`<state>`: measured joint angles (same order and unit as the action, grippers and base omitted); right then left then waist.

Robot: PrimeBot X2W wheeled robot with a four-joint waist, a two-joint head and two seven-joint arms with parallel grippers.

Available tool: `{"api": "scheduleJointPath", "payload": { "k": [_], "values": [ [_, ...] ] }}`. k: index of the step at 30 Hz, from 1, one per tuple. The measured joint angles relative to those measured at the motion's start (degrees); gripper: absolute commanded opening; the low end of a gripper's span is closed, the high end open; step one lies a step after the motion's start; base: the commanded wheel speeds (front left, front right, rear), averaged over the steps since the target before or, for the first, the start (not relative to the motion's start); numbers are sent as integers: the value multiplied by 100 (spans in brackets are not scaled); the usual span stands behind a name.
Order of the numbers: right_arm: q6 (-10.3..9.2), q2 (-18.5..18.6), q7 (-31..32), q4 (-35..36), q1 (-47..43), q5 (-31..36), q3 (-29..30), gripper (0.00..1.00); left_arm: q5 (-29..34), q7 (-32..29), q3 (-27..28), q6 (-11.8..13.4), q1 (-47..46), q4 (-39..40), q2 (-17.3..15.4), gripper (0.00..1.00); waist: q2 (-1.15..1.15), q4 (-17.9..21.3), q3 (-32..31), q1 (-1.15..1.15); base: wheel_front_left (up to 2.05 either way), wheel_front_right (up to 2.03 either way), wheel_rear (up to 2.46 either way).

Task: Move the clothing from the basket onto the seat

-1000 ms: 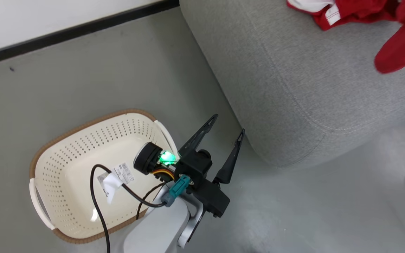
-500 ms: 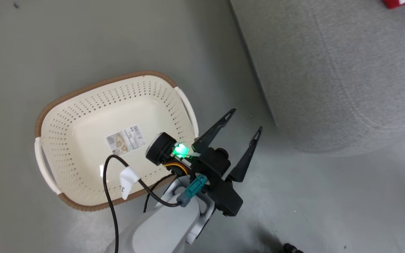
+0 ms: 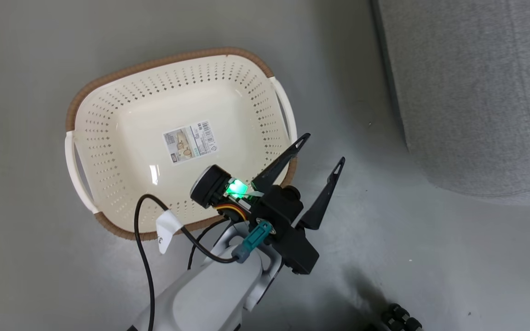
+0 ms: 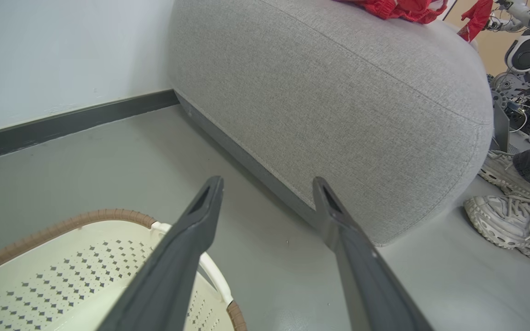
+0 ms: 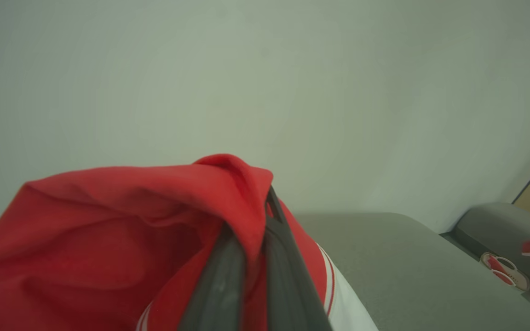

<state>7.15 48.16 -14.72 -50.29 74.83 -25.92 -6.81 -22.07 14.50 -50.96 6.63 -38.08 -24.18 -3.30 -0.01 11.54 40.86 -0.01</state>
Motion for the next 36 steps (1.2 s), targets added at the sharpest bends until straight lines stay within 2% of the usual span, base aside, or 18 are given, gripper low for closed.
{"api": "scheduleJointPath", "payload": {
  "k": [5,11,16,17,18,19,20,21,30,36],
  "values": [
    [0,-633,0,-136,-337,-143,-365,0,-5,0,67,10,-60,-98,0,100,0,-165,176,0,0,0,0],
    [0,-668,0,-417,-941,-291,-413,0,-8,0,98,44,-112,-123,4,100,1,-190,98,1,0,0,0],
    [0,-671,0,-626,-1108,-389,-369,0,-56,0,163,44,-115,-156,7,100,1,-161,-15,0,0,0,0],
    [0,-670,0,-631,-1126,-391,-367,6,-70,0,176,44,-115,-163,7,100,1,-154,-40,0,0,0,0],
    [0,-671,0,-631,-1142,-391,-352,38,-92,0,187,44,-115,-166,11,100,1,-148,-65,0,0,0,0],
    [0,-672,0,-627,-1154,-392,-336,38,-118,0,196,44,-115,-170,12,100,1,-143,-90,0,0,0,0],
    [0,-671,0,-613,-1171,-391,-335,88,-124,0,200,44,-115,-177,12,100,1,-137,-117,0,0,0,0],
    [0,-671,0,-590,-1195,-392,-332,100,-126,0,200,44,-114,-180,12,100,1,-133,-144,0,0,0,0],
    [0,-725,1,-227,-1605,-450,-280,100,-250,0,296,44,-65,-203,16,100,1,-143,-464,1,0,0,0],
    [0,-985,1,313,-2112,-450,-413,100,-310,0,531,45,105,-266,20,100,1,-174,-776,1,0,0,0]
  ]
}}
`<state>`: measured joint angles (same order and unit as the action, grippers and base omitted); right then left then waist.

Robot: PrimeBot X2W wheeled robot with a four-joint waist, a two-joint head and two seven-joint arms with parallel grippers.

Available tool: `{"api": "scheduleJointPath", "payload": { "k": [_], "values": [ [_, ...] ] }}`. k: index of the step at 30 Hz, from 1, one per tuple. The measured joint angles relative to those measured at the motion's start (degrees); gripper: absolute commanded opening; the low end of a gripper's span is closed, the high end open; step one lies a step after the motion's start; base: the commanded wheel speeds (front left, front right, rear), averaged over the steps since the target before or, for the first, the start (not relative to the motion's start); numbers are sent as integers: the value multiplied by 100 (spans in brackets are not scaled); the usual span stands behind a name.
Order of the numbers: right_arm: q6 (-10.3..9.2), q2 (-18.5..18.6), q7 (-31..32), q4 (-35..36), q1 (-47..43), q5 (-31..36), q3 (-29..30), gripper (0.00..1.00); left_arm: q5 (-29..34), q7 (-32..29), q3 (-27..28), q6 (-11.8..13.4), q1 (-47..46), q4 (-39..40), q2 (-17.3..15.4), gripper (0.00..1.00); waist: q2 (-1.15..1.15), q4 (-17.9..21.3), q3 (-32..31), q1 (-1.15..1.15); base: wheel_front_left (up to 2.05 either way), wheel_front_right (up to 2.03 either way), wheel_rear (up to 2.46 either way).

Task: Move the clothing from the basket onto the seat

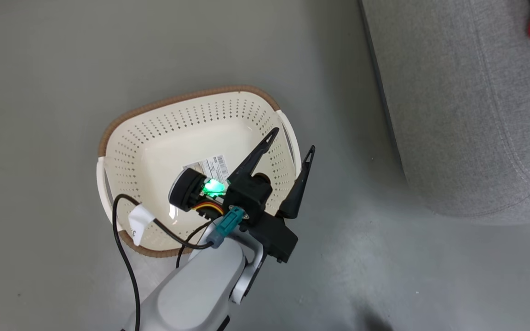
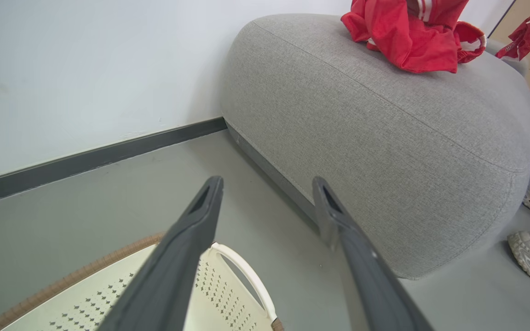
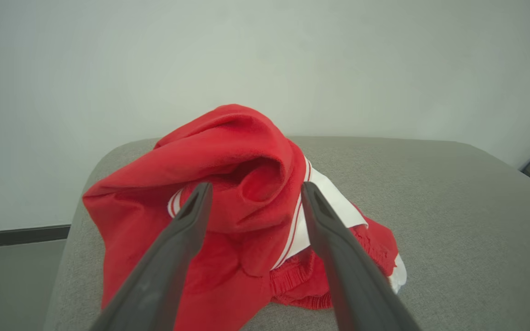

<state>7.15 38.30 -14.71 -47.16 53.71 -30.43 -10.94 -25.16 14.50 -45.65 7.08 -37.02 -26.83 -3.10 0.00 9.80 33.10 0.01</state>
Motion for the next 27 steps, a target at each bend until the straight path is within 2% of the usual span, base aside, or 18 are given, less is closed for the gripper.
{"api": "scheduleJointPath", "payload": {
  "k": [14,27],
  "values": [
    [0,-635,0,1131,-1218,-271,-259,100,-59,-1,827,3,593,-123,36,100,0,-281,-857,0,0,0,0],
    [0,-1031,0,1560,-1922,-409,-503,100,-1,-1,1586,3,1101,-245,59,100,0,-800,-1556,0,0,0,0]
  ]
}}
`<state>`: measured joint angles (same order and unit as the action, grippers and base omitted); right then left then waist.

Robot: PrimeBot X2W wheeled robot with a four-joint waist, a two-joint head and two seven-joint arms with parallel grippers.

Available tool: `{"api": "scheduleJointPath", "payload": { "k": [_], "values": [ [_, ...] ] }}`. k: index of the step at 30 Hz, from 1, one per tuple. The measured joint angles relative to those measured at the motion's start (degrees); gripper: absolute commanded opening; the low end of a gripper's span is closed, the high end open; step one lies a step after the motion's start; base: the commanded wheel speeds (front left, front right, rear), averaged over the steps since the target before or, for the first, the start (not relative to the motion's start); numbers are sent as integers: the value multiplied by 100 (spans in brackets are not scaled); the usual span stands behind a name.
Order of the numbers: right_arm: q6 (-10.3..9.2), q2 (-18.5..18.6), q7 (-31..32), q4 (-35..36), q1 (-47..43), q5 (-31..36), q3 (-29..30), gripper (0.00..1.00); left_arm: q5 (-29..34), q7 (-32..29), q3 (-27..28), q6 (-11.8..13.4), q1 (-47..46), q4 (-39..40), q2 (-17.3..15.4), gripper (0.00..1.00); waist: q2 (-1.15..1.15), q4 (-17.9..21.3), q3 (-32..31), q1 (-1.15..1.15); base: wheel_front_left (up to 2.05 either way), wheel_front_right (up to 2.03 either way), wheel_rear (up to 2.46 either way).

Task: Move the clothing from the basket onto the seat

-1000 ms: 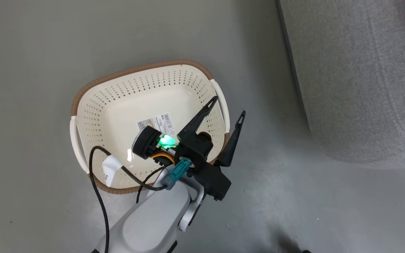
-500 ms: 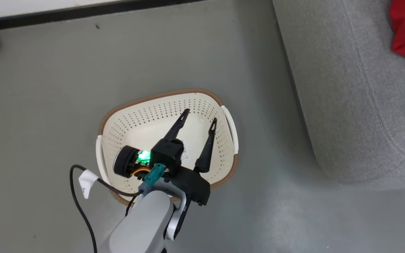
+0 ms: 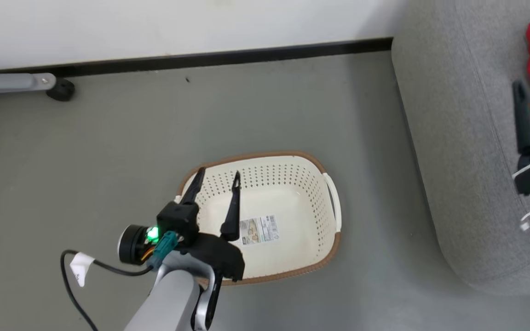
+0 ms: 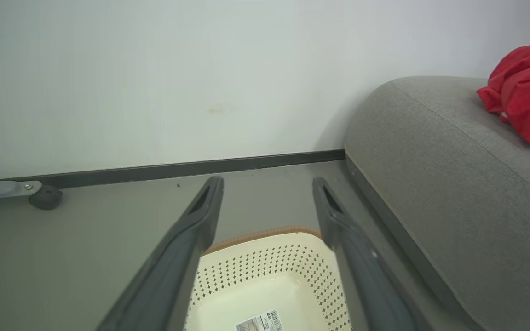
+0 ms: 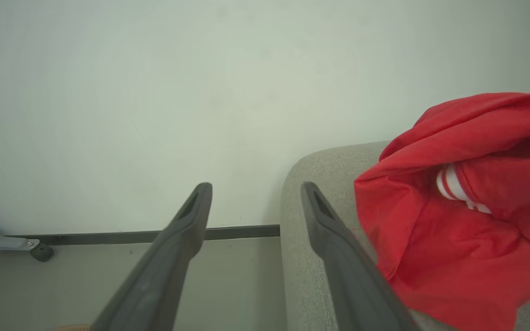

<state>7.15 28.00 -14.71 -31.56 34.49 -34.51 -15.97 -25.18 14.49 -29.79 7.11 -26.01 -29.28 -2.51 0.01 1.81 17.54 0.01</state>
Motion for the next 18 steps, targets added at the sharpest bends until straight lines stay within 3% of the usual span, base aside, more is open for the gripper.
{"api": "scheduleJointPath", "payload": {
  "k": [18],
  "values": [
    [0,-799,0,347,-1003,168,-336,100,487,0,1257,0,955,79,-179,100,0,-414,-1002,0,0,0,0]
  ]
}}
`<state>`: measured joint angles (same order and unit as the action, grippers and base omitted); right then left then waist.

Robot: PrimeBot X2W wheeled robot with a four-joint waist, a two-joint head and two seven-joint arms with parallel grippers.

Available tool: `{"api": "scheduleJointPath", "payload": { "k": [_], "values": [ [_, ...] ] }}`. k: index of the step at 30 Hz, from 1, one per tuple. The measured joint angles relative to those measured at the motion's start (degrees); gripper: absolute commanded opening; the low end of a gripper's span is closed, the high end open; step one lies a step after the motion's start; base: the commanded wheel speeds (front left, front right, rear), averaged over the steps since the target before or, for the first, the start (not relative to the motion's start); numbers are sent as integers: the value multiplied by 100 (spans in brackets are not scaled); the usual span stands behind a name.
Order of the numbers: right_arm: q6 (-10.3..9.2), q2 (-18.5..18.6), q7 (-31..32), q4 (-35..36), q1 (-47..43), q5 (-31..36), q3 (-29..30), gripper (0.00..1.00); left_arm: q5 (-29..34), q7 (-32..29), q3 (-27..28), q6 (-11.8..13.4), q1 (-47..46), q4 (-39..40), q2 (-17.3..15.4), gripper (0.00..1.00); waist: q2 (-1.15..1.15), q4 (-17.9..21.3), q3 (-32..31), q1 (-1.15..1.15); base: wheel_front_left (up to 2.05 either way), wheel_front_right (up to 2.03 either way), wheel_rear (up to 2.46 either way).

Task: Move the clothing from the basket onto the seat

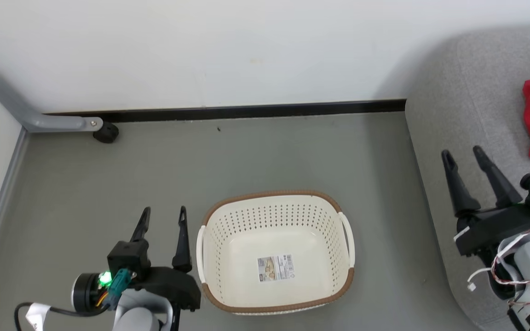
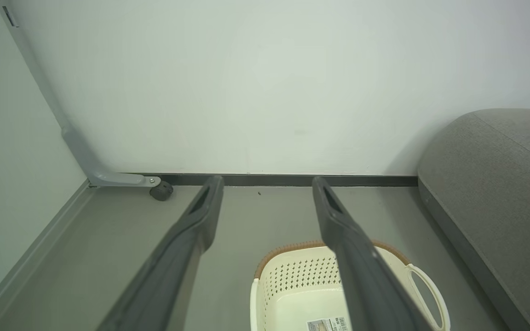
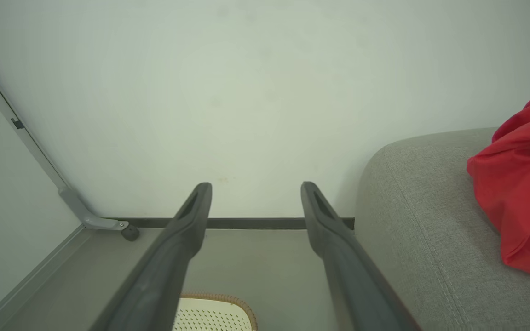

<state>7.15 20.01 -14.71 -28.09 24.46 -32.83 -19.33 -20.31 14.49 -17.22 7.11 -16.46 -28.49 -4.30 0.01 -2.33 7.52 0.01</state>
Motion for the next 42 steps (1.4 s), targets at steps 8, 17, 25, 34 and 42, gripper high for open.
{"api": "scheduleJointPath", "payload": {
  "k": [8,17,25,34,42],
  "values": [
    [-9,-204,0,118,-400,120,30,100,344,0,392,0,424,170,-89,100,-1,11,-313,0,0,0,0],
    [-120,-271,0,286,-805,427,89,100,606,0,717,0,1012,397,-119,100,0,35,-643,0,0,0,0],
    [-213,-287,1,393,-1041,523,158,100,779,0,792,0,1293,735,-124,100,0,43,-751,-1,0,0,0],
    [-264,-352,1,480,-1122,675,230,100,799,0,843,0,1478,922,-102,100,-1,29,-790,-1,0,0,0],
    [-263,-376,1,521,-1131,776,275,100,939,0,846,0,1497,1042,-76,100,-1,25,-794,-1,0,0,0]
  ]
}}
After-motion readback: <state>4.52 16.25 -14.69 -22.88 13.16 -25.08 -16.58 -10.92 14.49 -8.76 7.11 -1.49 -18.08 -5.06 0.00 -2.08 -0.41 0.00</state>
